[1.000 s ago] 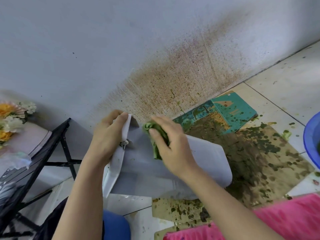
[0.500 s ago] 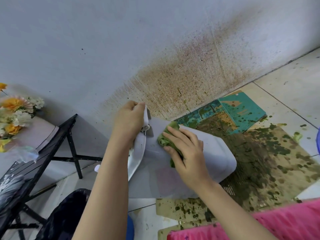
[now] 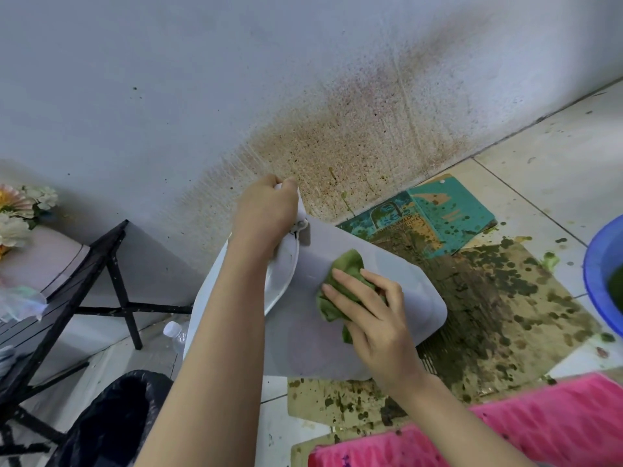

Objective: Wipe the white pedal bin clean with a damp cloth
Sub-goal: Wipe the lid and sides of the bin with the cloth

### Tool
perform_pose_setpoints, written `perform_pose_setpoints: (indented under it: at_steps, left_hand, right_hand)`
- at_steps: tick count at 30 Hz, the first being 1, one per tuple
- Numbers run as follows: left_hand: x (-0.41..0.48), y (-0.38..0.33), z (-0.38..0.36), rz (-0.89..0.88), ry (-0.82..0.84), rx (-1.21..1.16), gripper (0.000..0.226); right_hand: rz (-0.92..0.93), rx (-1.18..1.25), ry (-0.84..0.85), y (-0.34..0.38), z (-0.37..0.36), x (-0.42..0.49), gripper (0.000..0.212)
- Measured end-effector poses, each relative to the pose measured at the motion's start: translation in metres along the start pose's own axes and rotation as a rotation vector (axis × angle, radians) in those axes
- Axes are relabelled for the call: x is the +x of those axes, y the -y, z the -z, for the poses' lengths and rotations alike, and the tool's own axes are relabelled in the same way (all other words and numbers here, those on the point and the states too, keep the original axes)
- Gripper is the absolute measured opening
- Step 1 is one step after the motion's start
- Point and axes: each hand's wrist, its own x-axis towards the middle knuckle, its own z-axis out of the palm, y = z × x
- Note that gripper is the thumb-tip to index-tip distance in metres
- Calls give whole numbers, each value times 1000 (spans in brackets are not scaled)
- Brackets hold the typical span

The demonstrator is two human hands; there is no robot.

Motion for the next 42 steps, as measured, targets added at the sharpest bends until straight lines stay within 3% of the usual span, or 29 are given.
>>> perform_pose_setpoints:
  at_steps: [4, 7, 12, 15, 18, 22, 25, 28, 31, 35, 39, 42]
  left_hand:
    - [-2, -23, -19, -35, 90, 14, 23]
    - [-5, -52, -42, -35, 184, -1, 23]
    - [-11, -88, -81, 19, 331, 29, 32]
    - [-19, -98, -94, 23, 392, -78, 24]
    - [-21, -96, -90, 15, 433, -263, 16]
    - [-7, -54, -52, -34, 197, -422, 24]
    - [2, 5, -25, -76, 7, -174, 39]
    - [2, 66, -19, 26, 52, 33, 53]
    - [-2, 91, -32, 45, 54, 210, 63]
    - [3, 88, -40, 50, 71, 294, 67]
    - [4, 93, -42, 33, 64, 301, 68]
    - [6, 95, -40, 25, 75, 276, 68]
  right_hand:
    - [-359, 147, -16, -14, 21, -6, 48]
    - [-605, 265, -128, -22, 37, 8, 32]
    - [-1153, 663, -339, -38, 82, 22, 14]
    - [-1408, 864, -403, -46, 115, 20, 36]
    - [-1448, 1125, -423, -48, 144, 21, 46]
    - [-1251, 1031, -441, -38, 154, 37, 41]
    - [-760, 510, -351, -15, 139, 59, 23]
    - [-321, 5, -85, -5, 109, 62, 26]
    - [-211, -304, -68, -5, 83, 48, 31]
    - [-65, -486, -101, -2, 64, 35, 36]
    - [205, -557, -19, 15, 30, 29, 35]
    - [274, -564, 59, 20, 22, 32, 34]
